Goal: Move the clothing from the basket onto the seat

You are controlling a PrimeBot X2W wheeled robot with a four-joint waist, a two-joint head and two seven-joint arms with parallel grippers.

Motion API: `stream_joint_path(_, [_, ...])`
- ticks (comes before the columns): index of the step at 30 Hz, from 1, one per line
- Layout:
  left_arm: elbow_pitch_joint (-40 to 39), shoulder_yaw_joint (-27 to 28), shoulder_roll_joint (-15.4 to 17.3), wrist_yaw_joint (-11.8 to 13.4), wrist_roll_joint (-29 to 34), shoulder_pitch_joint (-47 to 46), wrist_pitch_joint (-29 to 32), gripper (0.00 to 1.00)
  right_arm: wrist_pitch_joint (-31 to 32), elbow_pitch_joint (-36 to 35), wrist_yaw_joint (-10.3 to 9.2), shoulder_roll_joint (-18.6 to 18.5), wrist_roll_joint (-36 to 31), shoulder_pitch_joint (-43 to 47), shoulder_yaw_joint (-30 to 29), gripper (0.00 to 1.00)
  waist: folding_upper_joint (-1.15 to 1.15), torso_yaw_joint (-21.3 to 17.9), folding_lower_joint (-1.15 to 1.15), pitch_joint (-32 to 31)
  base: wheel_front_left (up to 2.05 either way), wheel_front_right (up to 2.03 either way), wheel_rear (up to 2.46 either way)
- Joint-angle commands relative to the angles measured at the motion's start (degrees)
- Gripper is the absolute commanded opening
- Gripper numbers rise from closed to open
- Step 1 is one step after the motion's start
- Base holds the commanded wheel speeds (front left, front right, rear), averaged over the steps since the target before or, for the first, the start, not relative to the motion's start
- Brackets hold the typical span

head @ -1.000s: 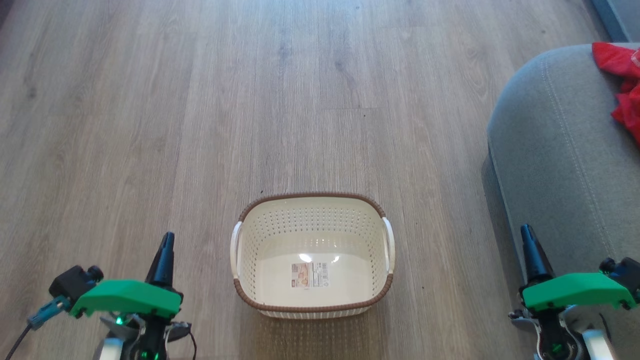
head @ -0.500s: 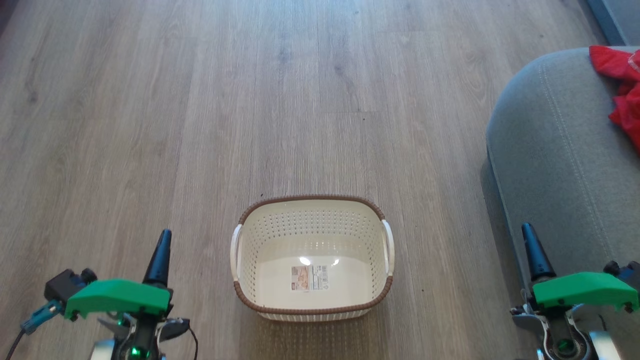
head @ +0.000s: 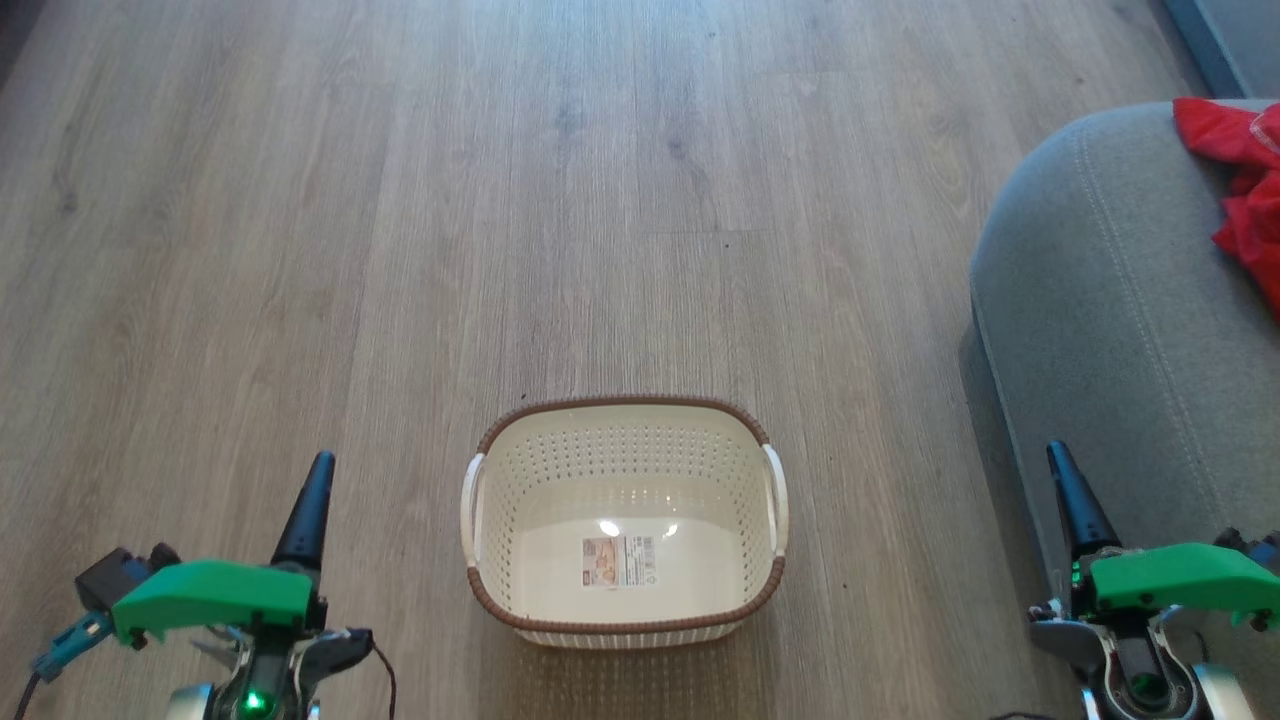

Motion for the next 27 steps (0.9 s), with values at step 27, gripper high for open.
stream_joint_path(27, [-3.9,4.5,0.2,-1.5,-16.3,-1.0,4.5,0.00,4.7,-3.7,-0.01,-0.2,18.0,-3.0,0.1,0.00,0.00,-0.1,0.00,-1.1,0.00,0.00,0.00])
